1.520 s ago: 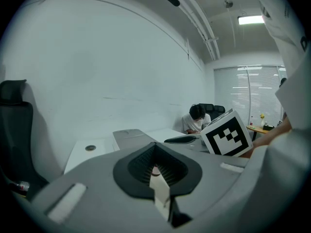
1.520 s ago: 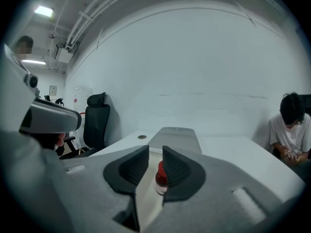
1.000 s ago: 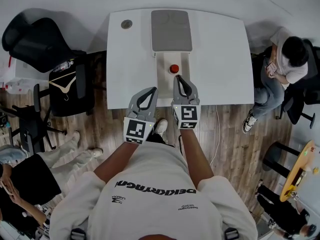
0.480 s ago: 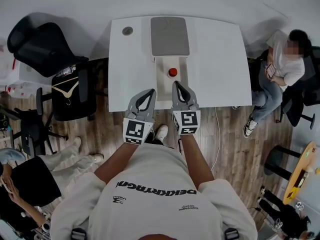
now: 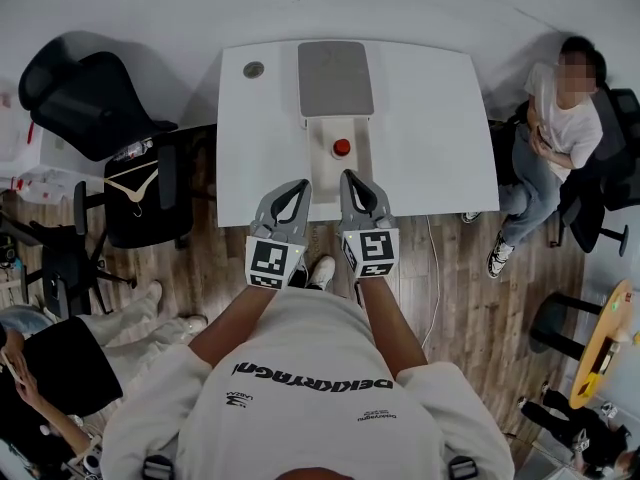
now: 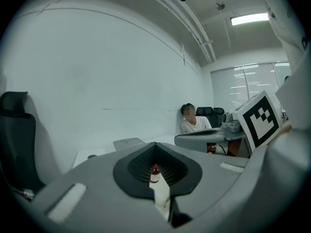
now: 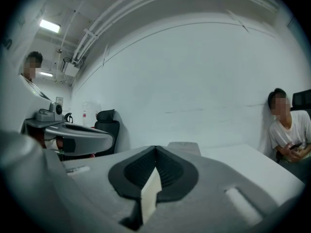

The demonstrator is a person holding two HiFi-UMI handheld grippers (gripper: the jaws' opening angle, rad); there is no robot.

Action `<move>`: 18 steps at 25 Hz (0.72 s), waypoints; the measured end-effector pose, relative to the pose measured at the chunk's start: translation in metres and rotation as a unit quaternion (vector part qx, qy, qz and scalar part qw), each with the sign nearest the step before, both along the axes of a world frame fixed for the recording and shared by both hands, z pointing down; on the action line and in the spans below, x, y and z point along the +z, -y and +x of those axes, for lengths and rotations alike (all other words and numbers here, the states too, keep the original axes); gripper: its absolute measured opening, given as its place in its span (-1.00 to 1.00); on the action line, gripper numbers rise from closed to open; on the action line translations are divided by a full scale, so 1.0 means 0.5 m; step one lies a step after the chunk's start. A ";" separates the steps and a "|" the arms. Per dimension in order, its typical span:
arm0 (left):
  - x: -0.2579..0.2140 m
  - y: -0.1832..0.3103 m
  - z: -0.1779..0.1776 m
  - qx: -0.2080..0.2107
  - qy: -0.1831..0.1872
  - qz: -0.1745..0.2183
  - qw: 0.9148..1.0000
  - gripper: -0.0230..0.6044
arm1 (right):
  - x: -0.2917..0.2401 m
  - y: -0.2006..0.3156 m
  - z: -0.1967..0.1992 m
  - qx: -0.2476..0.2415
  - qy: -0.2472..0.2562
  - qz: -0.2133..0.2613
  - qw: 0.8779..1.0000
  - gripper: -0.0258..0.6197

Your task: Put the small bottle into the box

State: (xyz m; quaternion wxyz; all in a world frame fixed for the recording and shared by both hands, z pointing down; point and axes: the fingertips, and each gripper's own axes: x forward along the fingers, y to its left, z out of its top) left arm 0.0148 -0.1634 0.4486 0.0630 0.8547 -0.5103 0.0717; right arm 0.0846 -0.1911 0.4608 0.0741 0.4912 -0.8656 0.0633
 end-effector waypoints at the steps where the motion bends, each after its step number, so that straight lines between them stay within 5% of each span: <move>1: -0.002 0.000 0.000 0.000 0.000 0.001 1.000 -0.91 | -0.004 -0.002 0.000 0.000 0.002 0.001 1.000 -0.93; 18: -0.030 -0.023 -0.001 0.005 -0.012 0.013 1.000 -0.91 | -0.049 -0.060 0.000 -0.016 0.015 0.021 1.000 -0.93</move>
